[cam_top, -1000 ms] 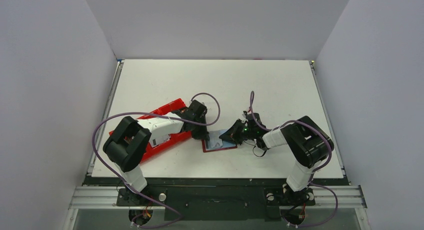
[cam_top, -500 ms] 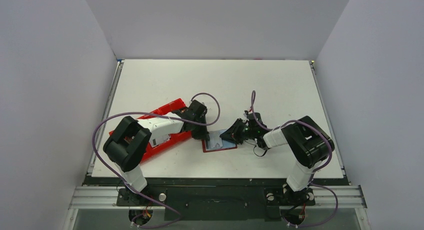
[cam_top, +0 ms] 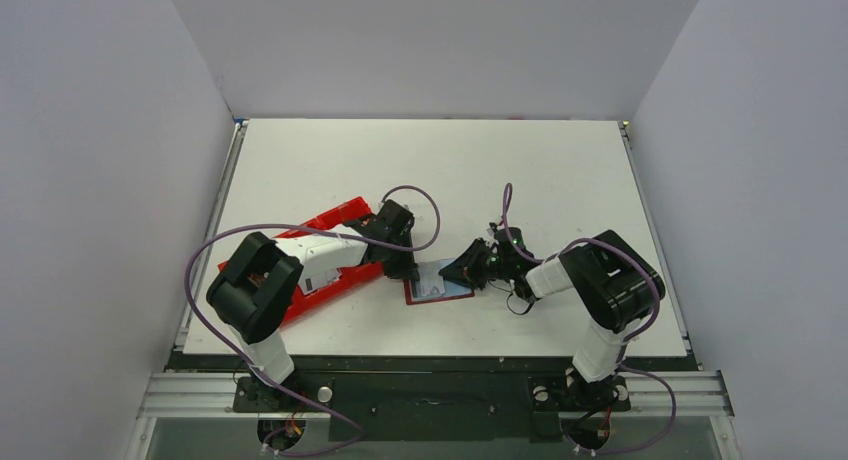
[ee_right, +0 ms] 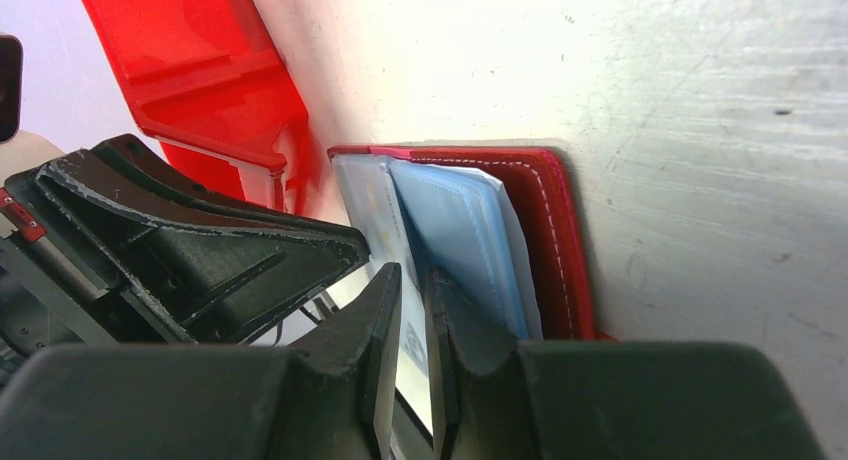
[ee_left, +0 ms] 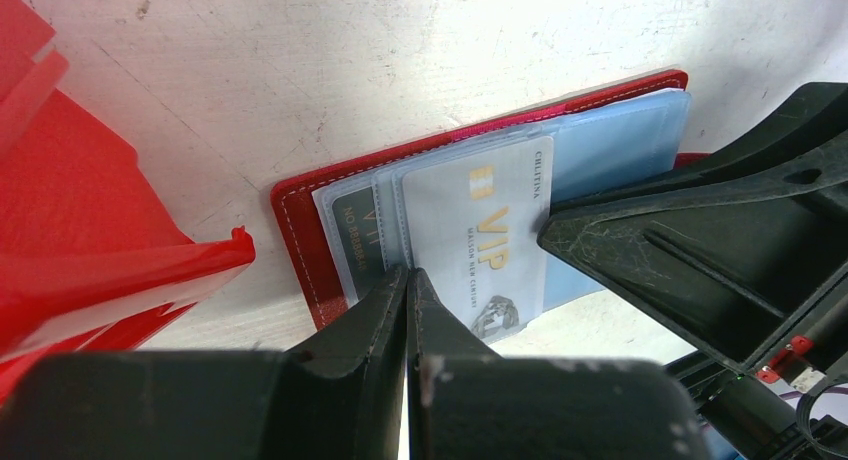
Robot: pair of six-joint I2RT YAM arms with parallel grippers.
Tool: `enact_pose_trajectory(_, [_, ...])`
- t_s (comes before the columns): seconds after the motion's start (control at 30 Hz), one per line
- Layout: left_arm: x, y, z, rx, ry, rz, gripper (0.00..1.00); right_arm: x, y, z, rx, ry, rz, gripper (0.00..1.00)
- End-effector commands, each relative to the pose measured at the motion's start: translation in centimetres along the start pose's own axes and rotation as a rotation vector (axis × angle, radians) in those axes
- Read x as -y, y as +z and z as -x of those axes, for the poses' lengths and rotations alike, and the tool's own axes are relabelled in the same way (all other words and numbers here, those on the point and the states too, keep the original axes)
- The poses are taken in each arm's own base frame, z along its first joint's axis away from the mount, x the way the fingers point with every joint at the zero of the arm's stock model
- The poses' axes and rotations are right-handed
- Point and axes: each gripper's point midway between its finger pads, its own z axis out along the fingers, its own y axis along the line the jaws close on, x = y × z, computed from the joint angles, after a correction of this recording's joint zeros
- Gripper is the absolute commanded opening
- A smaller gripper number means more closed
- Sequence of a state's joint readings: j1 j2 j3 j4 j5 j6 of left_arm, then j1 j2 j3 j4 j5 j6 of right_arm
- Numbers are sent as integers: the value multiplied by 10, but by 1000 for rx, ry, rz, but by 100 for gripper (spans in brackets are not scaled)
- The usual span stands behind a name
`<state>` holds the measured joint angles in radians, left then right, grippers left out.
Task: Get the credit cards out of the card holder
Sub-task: Remove the credit card from the card holder.
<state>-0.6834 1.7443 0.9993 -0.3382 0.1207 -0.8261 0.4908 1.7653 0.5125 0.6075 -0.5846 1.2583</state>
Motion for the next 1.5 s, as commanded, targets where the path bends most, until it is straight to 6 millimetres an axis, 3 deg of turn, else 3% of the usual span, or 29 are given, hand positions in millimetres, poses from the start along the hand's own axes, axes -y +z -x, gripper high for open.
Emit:
enact_pose_trajectory(0.0, [-43,13,-21,-66,11,156,0,-9,1,4,18,-22,47,10])
enact_pose_trajectory(0.33, [-45,14,-22,-69,12,164,0,-9,-1,6,30,-19,47,0])
enact_pose_trajectory(0.8, [-52,14,-22,-73,10,195,0,5,-12,16,78,-74,-56,0])
enact_pose_trajectory(1.3, [-49,15,-22,-76,19,184,0,5,-19,19,79,-109,-63,0])
enact_pose_trajectory(1.47, [-47,17,-22,-79,23,179,0,-2,-17,17,63,-109,-26,17])
